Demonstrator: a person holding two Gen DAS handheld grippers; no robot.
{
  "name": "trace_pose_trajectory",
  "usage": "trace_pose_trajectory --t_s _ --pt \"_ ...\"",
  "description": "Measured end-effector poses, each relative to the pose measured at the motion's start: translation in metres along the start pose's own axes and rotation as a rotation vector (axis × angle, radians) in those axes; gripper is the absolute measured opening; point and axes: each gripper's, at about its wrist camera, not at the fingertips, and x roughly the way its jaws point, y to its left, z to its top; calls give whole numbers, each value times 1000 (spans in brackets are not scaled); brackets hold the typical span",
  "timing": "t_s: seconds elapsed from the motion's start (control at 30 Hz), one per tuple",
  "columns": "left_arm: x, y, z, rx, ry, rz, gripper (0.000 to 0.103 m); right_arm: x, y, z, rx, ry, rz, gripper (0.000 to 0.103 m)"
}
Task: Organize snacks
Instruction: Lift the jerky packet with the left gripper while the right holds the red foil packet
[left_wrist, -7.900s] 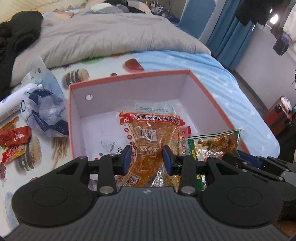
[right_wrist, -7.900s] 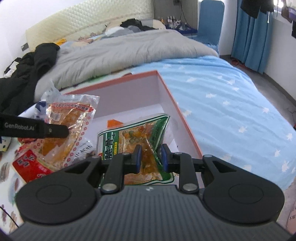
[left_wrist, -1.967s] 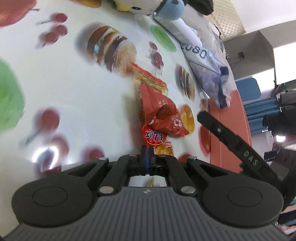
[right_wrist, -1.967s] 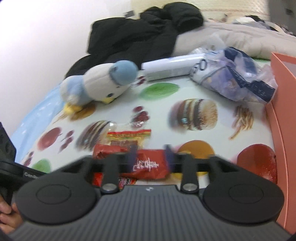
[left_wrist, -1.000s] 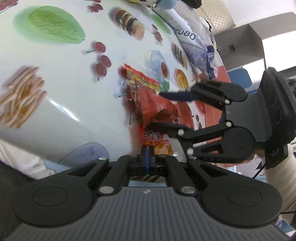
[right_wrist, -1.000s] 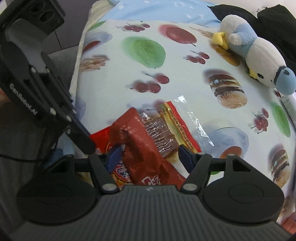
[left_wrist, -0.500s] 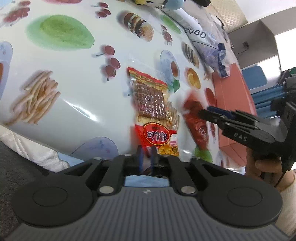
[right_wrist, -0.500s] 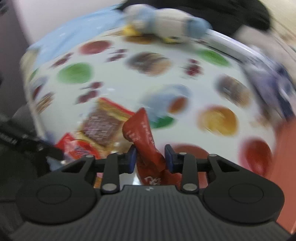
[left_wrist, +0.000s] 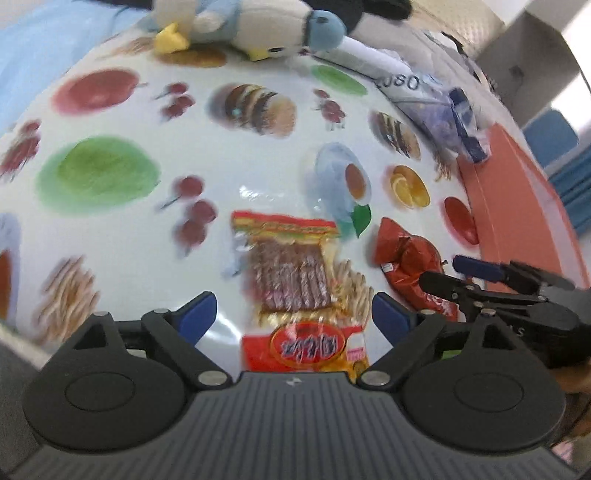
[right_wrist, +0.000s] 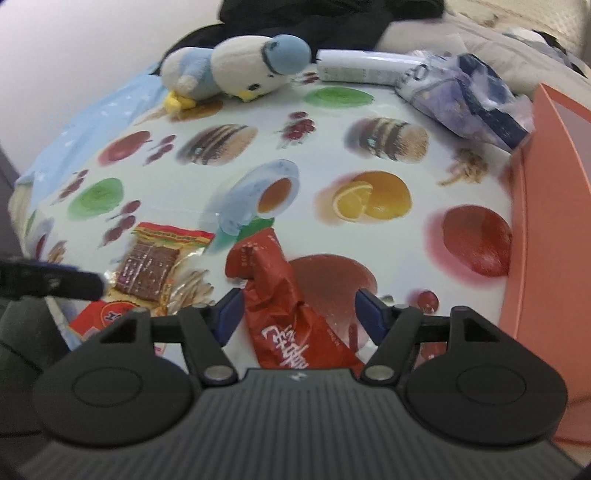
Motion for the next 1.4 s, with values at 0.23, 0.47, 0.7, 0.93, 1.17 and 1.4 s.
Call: trace_pose_trajectory --t_s 0.23,0.47,0.7,0.93,1.17,1.4 --pt "25 -17 7 46 24 40 93 15 10 -3 -130 -14 43 60" --pt "39 -36 9 147 34 108 93 19 16 -14 -199 4 42 46" --pt "59 -61 7 307 56 186 93 6 -5 -22 -39 6 -43 44" --pt "65 -70 5 364 29 176 84 -4 -15 -33 44 5 -59 44" --pt "58 -81 -3 384 12 125 61 -13 -19 -41 105 -8 -69 44" --pt "45 -83 -12 331 6 61 42 -26 -19 -51 160 -27 -113 44"
